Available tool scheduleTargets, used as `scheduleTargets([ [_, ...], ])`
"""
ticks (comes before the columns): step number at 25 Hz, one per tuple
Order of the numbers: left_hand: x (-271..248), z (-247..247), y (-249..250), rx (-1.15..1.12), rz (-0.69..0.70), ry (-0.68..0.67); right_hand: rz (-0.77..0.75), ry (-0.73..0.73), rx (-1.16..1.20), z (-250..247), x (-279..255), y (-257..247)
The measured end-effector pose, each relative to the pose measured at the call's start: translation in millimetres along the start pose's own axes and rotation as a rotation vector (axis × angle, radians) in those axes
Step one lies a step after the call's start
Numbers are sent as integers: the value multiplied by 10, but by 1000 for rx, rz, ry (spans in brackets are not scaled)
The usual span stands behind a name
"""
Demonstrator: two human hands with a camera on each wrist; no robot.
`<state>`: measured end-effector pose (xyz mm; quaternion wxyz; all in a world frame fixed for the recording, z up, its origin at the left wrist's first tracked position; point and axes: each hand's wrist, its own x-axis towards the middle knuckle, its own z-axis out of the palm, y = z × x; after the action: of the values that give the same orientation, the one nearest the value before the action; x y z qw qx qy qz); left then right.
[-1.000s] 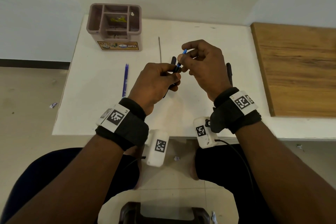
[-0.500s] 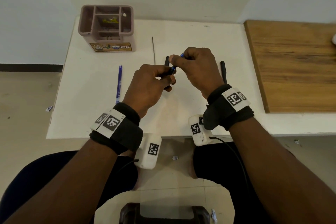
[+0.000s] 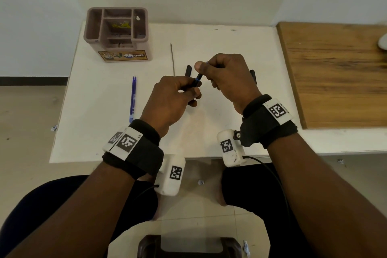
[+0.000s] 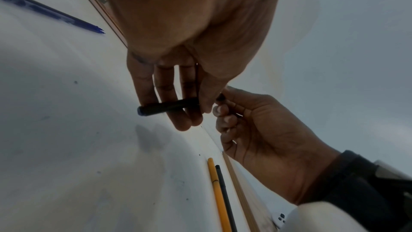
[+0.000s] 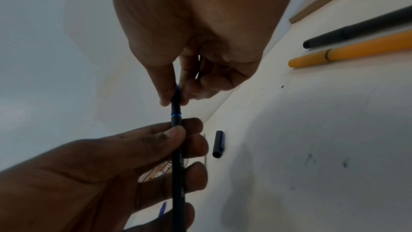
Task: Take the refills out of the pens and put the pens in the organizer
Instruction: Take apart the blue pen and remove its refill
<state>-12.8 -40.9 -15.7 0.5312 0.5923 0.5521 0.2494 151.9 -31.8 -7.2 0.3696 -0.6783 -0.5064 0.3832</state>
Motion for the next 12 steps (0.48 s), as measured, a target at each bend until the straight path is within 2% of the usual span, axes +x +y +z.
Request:
scheduleTargets([
  [2,-7,-2,8,3,2,-1,27,16,-24,24,14,-7],
  [5,1,-30,21,-15,-7,15,90,-34,24,40,-22,-54],
  [9,5,-58,13,-8,-26,18,-16,-60,72,2,-37,-55],
  [12,-10,-56,-5,7,-15,9,-23,-2,22,32,-1,-21],
])
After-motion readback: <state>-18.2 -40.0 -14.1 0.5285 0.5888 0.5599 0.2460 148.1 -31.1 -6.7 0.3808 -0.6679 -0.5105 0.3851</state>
